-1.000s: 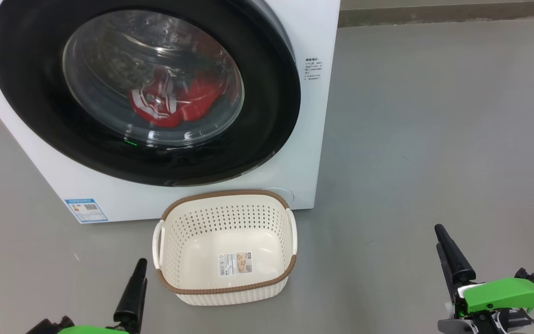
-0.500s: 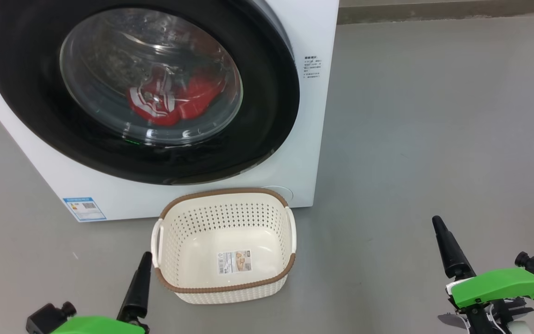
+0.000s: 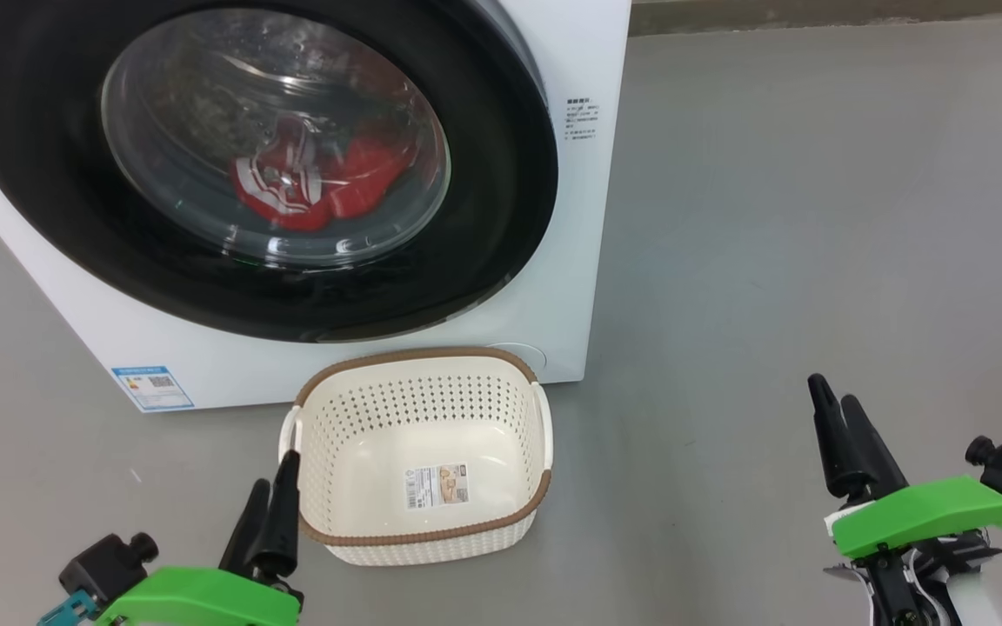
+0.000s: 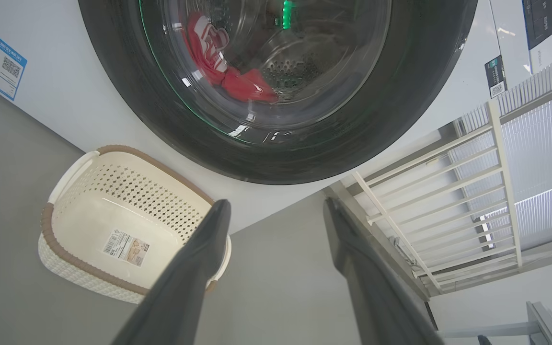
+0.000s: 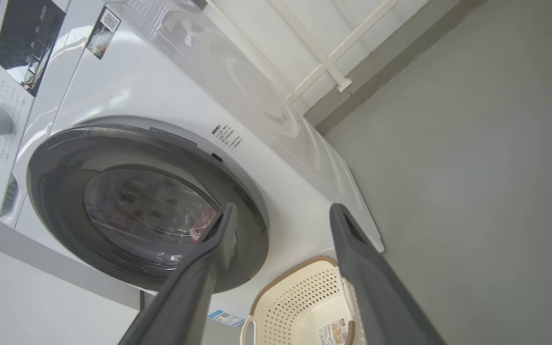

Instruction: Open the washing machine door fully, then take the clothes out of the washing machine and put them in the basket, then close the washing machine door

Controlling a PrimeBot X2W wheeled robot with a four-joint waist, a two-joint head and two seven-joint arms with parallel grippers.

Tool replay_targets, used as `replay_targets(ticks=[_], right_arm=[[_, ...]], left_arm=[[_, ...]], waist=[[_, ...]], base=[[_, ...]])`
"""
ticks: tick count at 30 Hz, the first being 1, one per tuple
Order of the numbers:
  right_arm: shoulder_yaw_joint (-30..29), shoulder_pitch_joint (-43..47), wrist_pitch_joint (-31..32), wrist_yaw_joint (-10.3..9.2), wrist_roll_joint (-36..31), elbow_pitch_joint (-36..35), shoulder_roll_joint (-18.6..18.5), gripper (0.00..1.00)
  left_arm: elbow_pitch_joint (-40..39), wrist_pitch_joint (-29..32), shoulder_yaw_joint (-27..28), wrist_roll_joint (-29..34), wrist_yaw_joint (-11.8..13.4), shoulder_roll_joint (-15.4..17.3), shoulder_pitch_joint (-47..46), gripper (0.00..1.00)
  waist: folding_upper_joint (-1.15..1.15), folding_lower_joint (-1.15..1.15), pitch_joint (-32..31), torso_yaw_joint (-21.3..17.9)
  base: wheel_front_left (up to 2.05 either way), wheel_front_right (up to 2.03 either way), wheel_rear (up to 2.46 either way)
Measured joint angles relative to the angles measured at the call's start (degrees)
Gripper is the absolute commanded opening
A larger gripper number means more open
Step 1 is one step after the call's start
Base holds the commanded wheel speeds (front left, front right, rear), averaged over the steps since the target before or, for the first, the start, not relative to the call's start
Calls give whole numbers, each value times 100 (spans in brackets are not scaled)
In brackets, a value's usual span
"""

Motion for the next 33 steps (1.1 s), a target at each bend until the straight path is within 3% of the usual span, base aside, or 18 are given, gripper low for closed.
replay_targets(ticks=[33], right_arm=[[192, -405, -554, 1, -2105, -133, -40, 100]], left_arm=[[-221, -532, -312, 2096, 268, 29, -422, 100]], waist=[[0, 0, 79, -32]], base=[[0, 0, 0]])
